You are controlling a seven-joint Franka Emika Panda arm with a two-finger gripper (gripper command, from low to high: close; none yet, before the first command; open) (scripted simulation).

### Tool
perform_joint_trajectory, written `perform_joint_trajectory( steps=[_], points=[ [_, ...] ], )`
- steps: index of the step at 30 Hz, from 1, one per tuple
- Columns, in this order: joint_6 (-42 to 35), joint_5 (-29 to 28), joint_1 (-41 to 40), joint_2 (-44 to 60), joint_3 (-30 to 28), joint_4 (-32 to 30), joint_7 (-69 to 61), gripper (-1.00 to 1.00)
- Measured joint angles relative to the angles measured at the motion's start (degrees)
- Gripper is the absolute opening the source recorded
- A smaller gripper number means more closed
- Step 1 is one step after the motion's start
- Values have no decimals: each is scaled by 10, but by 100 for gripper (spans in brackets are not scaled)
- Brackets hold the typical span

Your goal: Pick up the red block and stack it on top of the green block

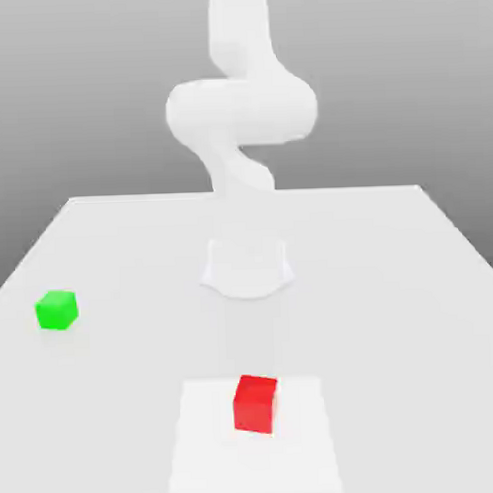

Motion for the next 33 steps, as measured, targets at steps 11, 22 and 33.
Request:
perform_joint_trajectory(
  steps=[11,22,33],
  points=[
    [92,110,60,188,-55,-99,-33,0],
    [193,106,71,352,-35,-200,17,0],
    [280,-31,44,439,-29,-252,139,0]
  ],
)
